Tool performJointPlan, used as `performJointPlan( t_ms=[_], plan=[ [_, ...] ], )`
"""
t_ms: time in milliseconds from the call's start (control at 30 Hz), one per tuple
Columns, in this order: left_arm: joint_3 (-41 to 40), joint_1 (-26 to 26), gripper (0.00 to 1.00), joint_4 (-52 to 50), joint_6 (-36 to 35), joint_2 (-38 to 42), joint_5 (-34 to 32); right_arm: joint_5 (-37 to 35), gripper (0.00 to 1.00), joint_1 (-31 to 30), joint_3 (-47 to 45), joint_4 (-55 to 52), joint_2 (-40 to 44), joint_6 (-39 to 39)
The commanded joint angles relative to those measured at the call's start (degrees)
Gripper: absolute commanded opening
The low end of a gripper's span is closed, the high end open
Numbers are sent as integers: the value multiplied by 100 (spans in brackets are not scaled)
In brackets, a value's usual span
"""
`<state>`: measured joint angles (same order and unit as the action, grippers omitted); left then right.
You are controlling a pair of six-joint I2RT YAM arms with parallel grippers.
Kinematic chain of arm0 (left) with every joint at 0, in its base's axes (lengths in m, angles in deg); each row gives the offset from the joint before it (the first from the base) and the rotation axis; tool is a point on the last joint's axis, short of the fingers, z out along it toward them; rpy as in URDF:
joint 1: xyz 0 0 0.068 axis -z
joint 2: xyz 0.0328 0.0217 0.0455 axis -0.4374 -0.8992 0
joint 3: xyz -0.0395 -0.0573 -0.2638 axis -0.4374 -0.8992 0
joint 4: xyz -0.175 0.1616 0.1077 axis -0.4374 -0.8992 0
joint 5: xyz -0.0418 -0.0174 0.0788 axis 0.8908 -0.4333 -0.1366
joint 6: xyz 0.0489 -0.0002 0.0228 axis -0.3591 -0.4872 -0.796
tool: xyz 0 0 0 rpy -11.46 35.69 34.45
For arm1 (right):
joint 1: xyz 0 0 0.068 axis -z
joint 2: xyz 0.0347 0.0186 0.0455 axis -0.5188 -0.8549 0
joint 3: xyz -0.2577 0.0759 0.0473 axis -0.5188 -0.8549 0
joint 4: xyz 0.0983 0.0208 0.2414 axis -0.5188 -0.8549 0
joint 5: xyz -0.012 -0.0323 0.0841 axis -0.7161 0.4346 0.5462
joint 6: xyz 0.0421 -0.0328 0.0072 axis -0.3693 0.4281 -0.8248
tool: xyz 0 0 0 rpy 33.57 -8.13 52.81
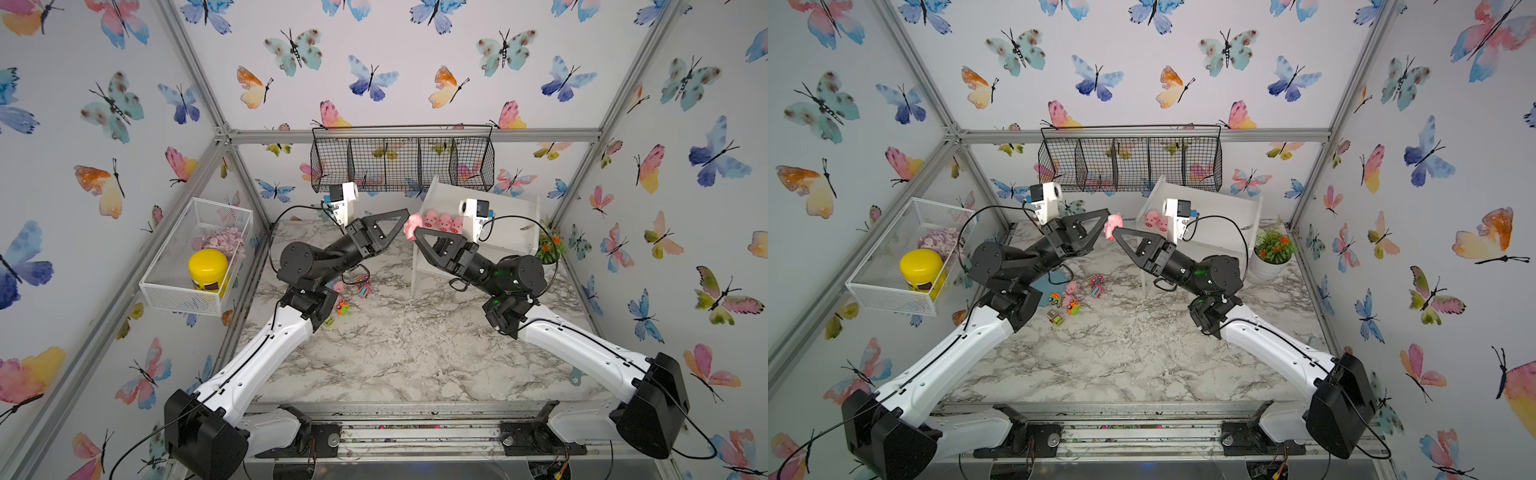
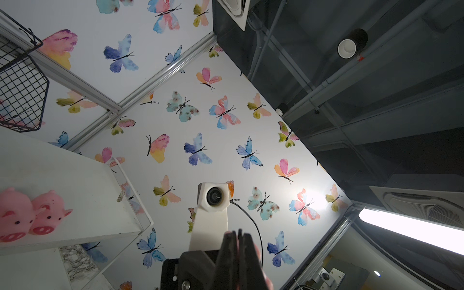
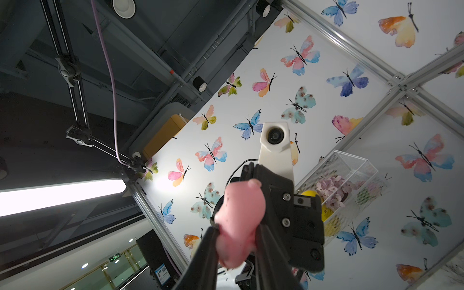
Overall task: Organize plastic toys on shelves
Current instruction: Place the plastic toy on the shelf.
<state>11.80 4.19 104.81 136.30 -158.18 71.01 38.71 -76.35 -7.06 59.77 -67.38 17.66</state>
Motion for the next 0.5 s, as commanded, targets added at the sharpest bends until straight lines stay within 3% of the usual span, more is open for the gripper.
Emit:
performJointPlan(
  t_ms=[0,200,333,467],
  plan=[
    [-64,20,13,166,-128,109,-208,-154,25,-43,42,-35,179,194],
    [-109,-192,47,-207,-455,358,-358,-155,25,-5,94,-1010,501,796],
    [-379,-834,51,-1236,-1039,834,-483,-346,25,243,641,-3343,946,1939],
    [-816,-1271,51,-2750,-2147,1318,-787,-894,25,790,1924,-6597,1012,3261]
  ],
)
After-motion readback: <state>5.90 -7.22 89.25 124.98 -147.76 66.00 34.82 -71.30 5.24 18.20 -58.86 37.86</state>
